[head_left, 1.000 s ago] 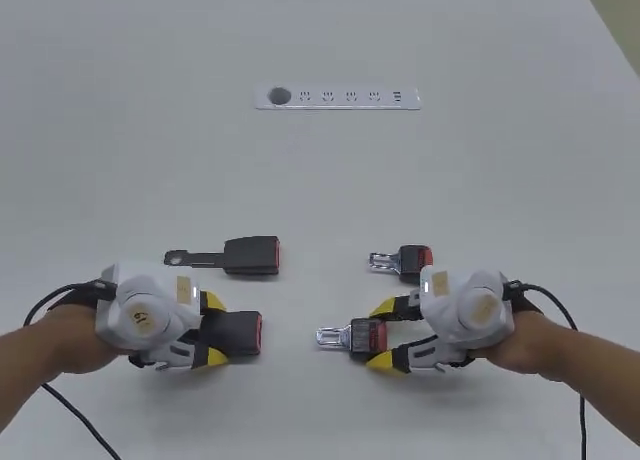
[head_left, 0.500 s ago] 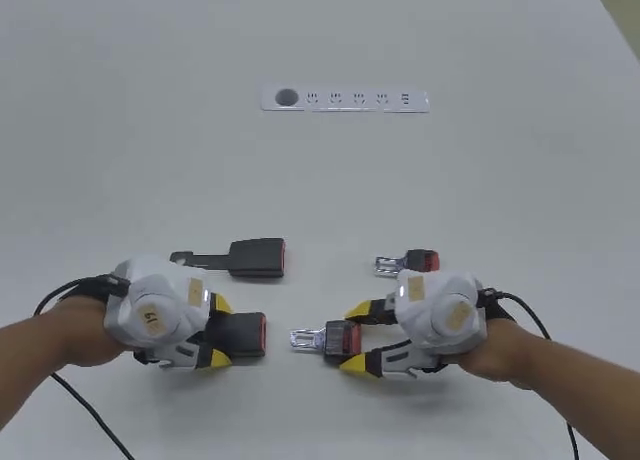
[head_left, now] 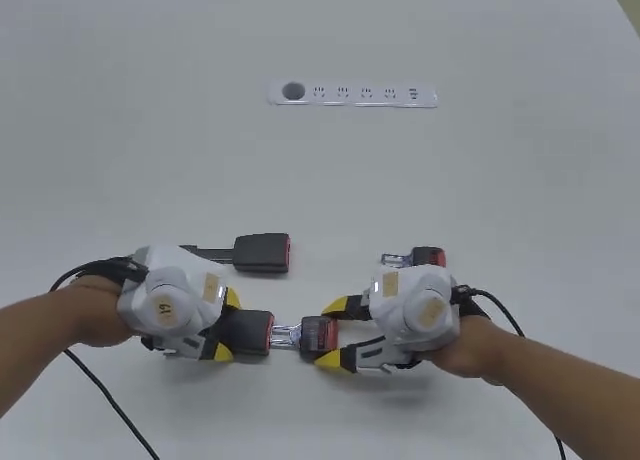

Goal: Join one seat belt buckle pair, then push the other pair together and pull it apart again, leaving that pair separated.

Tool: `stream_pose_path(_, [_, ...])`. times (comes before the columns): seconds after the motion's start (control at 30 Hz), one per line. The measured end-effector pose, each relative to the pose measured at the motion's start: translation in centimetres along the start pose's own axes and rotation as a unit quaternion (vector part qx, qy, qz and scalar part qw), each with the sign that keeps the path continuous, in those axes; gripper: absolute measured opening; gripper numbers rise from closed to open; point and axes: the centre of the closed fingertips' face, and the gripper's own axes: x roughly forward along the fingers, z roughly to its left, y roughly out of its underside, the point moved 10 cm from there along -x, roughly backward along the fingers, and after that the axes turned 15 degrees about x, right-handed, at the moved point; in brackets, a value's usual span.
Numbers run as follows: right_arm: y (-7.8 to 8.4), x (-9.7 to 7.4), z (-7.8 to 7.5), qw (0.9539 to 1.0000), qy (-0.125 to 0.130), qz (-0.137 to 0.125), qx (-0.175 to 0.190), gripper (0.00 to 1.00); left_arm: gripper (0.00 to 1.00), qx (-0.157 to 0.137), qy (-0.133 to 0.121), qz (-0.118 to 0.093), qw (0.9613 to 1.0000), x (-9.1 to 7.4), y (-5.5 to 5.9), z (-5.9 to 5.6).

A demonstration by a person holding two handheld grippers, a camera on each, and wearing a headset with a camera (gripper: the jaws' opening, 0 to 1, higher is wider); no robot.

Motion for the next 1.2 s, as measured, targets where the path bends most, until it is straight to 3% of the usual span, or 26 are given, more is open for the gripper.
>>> stream_pose_path(1.2, [-1.9,2.4,0.9,0.9997,0.015,0.005,0.017,0.35,0.34,0.006,0.009,0.017,0.9998,0.0,-0.4,0.1])
